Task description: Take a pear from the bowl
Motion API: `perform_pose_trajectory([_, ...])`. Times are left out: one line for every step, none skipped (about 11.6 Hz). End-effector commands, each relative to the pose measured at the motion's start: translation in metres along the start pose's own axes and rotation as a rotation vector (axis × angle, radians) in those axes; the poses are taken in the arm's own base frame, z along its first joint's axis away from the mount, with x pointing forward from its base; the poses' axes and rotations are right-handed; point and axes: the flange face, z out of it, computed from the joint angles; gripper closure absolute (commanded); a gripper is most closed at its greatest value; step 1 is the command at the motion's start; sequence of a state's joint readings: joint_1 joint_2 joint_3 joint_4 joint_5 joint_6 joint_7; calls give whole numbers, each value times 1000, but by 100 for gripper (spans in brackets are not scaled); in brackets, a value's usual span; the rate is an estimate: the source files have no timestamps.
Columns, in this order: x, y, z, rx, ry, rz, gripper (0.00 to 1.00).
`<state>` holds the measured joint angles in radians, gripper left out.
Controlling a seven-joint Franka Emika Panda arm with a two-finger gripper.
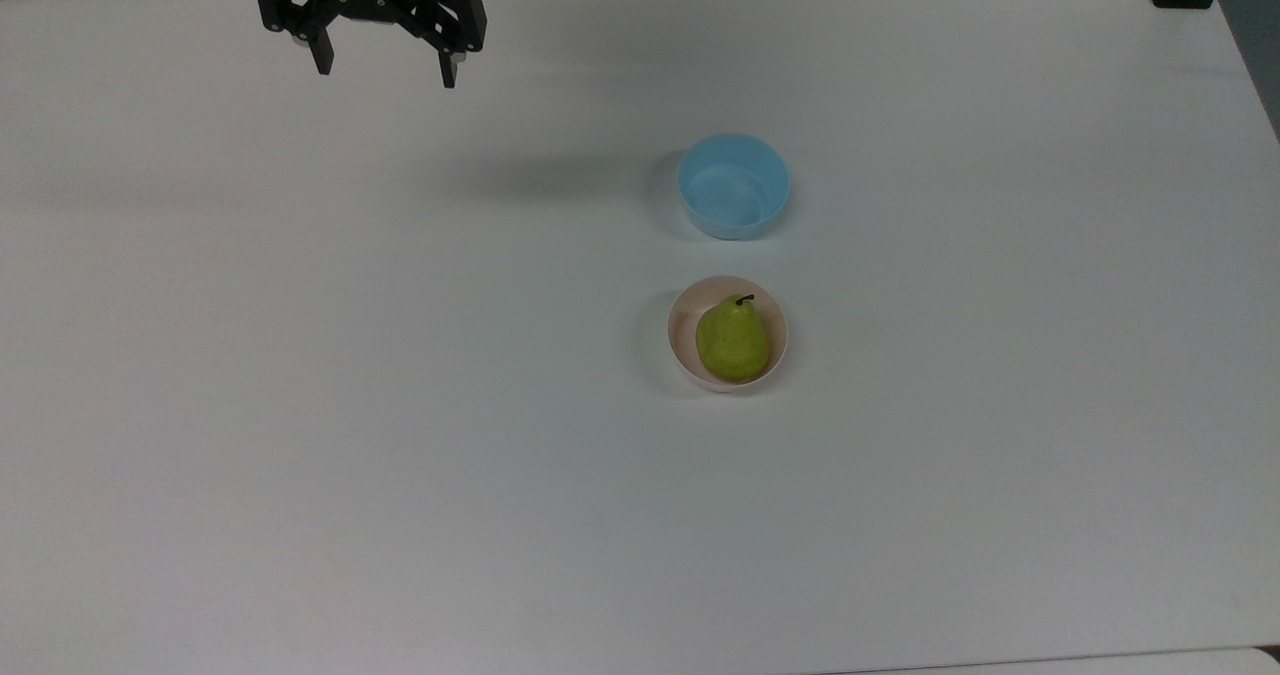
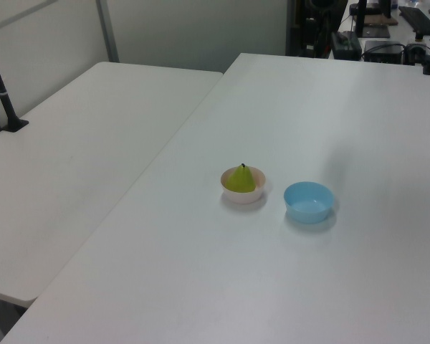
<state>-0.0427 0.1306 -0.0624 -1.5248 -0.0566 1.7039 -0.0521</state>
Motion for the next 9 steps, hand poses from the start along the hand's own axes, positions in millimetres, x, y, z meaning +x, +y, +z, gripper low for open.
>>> perform_pose_trajectory([-10, 12, -3, 27, -6, -31, 0])
perform_pose_trajectory([-10, 12, -3, 34, -5, -30, 0])
perform_pose_trajectory([-9, 11, -2, 38, -8, -30, 0])
perform_pose_trajectory([-8, 10, -2, 42, -6, -32, 0])
perform_pose_trajectory([-8, 10, -2, 42, -4, -32, 0])
perform_pose_trajectory([-8, 6, -2, 44, -5, -38, 0])
perform_pose_trajectory([-6, 0, 0, 52, -7, -45, 0])
perform_pose_trajectory([-2, -11, -2, 66, 3, -58, 0])
perform_pose_trajectory([9, -26, 10, 80, -11, -77, 0])
